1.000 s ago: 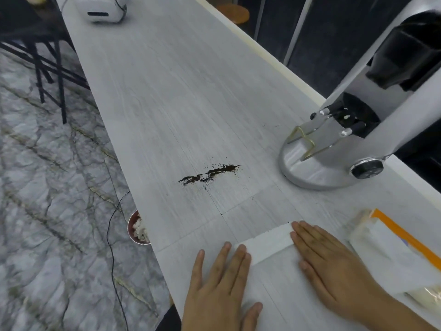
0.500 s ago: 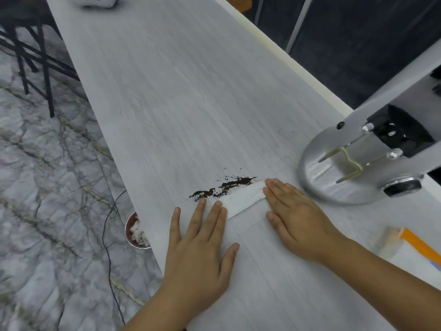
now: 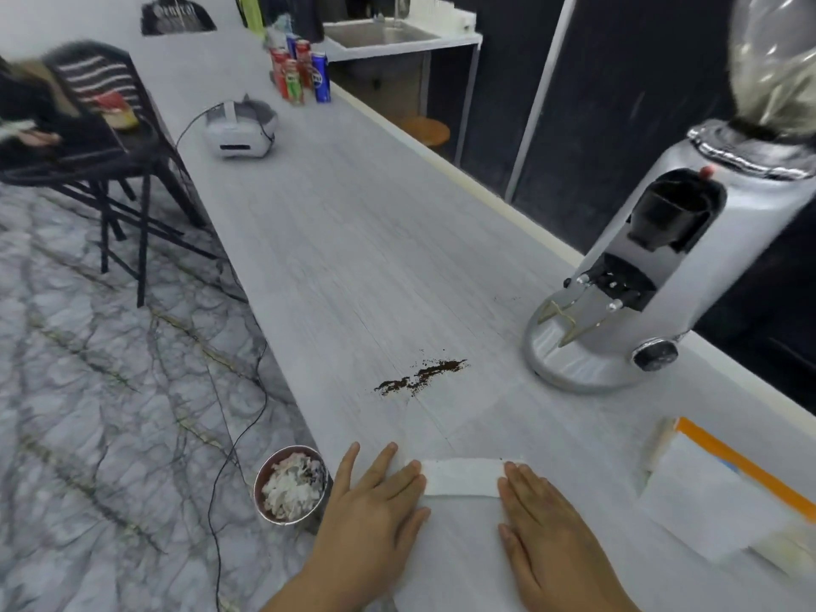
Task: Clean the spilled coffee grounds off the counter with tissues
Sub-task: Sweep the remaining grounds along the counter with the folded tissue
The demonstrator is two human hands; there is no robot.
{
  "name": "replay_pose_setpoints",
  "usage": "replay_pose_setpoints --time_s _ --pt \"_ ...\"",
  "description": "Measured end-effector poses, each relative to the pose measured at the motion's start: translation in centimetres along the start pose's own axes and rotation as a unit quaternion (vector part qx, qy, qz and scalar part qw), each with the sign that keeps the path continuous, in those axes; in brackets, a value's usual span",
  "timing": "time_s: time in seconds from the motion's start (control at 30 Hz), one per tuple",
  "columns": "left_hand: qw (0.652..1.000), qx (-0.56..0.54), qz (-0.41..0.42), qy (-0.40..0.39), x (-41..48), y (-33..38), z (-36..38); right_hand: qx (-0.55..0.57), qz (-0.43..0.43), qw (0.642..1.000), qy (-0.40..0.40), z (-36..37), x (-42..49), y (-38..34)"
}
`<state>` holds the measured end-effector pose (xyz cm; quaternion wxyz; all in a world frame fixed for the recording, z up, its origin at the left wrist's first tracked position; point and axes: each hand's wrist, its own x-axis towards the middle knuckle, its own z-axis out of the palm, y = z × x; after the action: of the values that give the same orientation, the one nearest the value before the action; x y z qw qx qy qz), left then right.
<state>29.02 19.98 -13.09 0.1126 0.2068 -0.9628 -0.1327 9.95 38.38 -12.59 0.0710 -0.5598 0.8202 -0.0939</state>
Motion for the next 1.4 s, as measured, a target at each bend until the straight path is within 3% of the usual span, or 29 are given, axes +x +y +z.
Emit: replay_pose_setpoints --time_s 0.23,0.53,0.83,1.0,1.23,1.4 --pt "0.984 -0.081 0.137 0.078 3.9 -4.6 0.9 0.012 0.081 0.993 0.083 0.8 1.3 -2.1" --pt "0.935 -0.156 0.319 0.015 10.3 -13.7 -1.2 -0.008 0.189 0.963 0.192 1.2 5.9 -8.6" --pt "0.900 -0.204 0.383 -0.042 16.1 -20.2 -4.5 0.059 0.224 0.952 0.200 1.8 10.9 -14.5" --pt "0.911 -0.224 0.343 -0.049 21.7 -21.6 -6.5 0.104 0.224 0.942 0.226 -1.3 15.2 -11.9" --pt "0.926 -0.196 0.324 0.016 35.2 -20.4 -8.0 0.039 0.221 0.922 0.316 -7.3 25.7 -3.7" --pt "0.912 -0.183 0.365 0.032 45.7 -18.3 -5.0 -0.065 0.291 0.916 0.269 -8.8 32.6 3.5"
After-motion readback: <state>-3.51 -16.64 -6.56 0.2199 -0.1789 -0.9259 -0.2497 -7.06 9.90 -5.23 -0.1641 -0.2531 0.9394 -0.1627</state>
